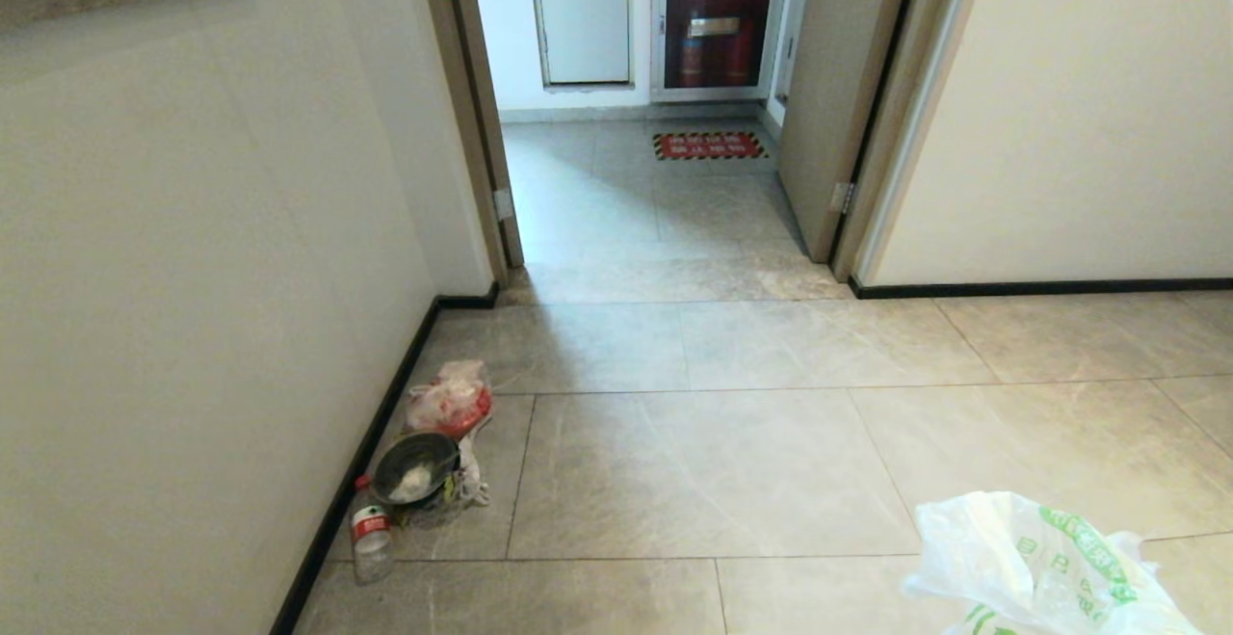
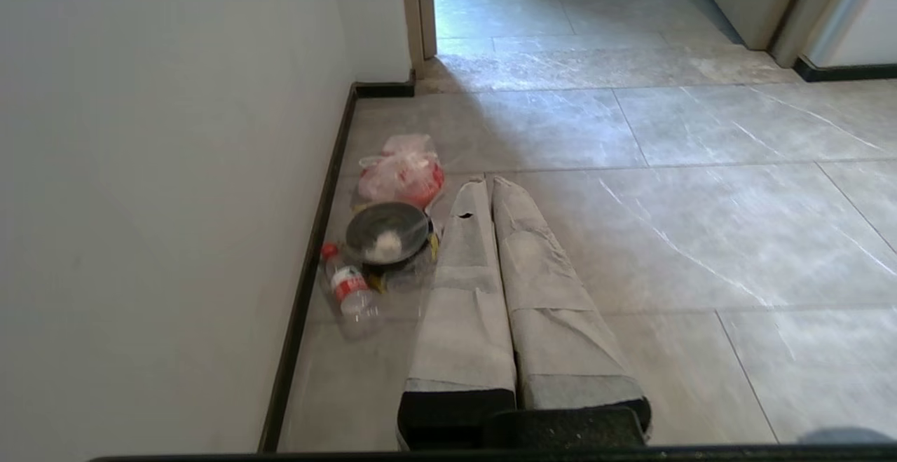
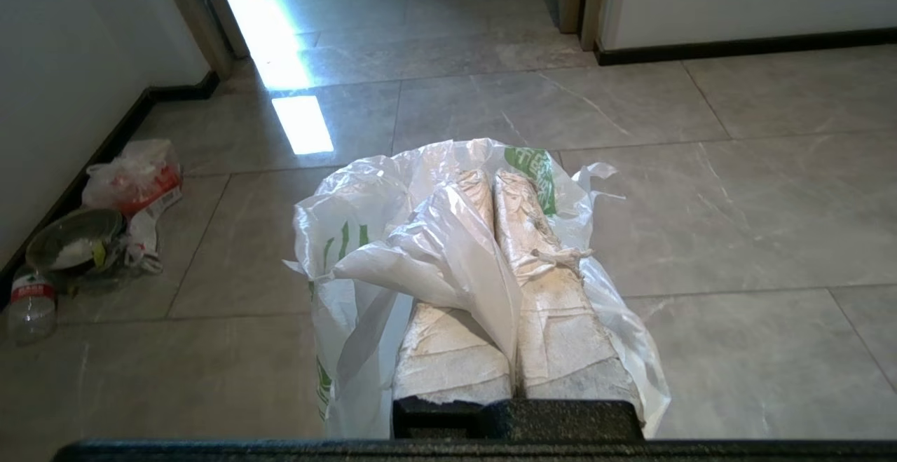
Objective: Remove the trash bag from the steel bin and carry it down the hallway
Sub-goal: Put the trash bag at the door
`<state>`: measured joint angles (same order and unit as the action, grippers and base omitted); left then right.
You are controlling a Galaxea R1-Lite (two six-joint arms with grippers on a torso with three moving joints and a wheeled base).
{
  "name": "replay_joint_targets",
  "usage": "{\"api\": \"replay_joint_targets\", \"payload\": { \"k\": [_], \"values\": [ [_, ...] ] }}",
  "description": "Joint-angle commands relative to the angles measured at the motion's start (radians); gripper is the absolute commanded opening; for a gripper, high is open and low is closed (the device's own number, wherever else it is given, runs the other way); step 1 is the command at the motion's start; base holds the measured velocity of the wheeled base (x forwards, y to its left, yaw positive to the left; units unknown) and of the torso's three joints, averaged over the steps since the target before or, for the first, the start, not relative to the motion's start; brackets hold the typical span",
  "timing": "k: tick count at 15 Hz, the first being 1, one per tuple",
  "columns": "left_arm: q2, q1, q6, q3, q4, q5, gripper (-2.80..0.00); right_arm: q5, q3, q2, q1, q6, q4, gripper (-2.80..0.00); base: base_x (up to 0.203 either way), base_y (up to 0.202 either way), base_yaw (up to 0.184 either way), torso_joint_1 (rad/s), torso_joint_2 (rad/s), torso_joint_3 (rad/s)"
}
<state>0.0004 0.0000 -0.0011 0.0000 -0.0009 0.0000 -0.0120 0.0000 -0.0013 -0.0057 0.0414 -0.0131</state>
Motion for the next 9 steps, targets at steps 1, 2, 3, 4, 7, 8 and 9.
{"api": "replay_joint_targets", "payload": {
  "k": [1, 2, 3, 4, 7, 8, 9],
  "values": [
    [0.000, 0.000, 0.000, 0.000, -0.001, 0.000, -2.80, 0.000, 0.002, 0.000, 0.000, 0.000, -0.001, -2.80, 0.179, 0.000, 0.002, -0.002, 0.00, -0.002],
    [0.000, 0.000, 0.000, 0.000, -0.001, 0.000, -2.80, 0.000, 0.002, 0.000, 0.000, 0.000, -0.001, -2.80, 0.186, 0.000, -0.002, 0.007, 0.00, 0.000],
    [0.000, 0.000, 0.000, 0.000, 0.000, 0.000, -2.80, 0.000, 0.002, 0.000, 0.000, 0.000, -0.001, -2.80, 0.190, 0.000, 0.001, -0.002, 0.00, 0.001],
    [0.000, 0.000, 0.000, 0.000, 0.000, 0.000, -2.80, 0.000, 0.002, 0.000, 0.000, 0.000, -0.001, -2.80, 0.208, 0.000, 0.001, 0.012, 0.00, -0.002],
    [0.000, 0.000, 0.000, 0.000, 0.001, 0.000, -2.80, 0.000, 0.002, 0.000, 0.001, 0.000, -0.001, -2.80, 0.185, 0.000, -0.003, 0.003, 0.00, 0.003],
    [0.000, 0.000, 0.000, 0.000, 0.001, 0.000, -2.80, 0.000, 0.002, 0.000, 0.001, 0.000, -0.001, -2.80, 0.179, 0.000, -0.001, 0.002, 0.01, -0.001],
    [0.001, 0.000, 0.000, 0.000, -0.001, 0.000, -2.80, 0.000, 0.002, 0.000, 0.000, 0.000, -0.001, -2.80, 0.187, 0.000, -0.002, 0.003, 0.00, 0.002]
  ]
}}
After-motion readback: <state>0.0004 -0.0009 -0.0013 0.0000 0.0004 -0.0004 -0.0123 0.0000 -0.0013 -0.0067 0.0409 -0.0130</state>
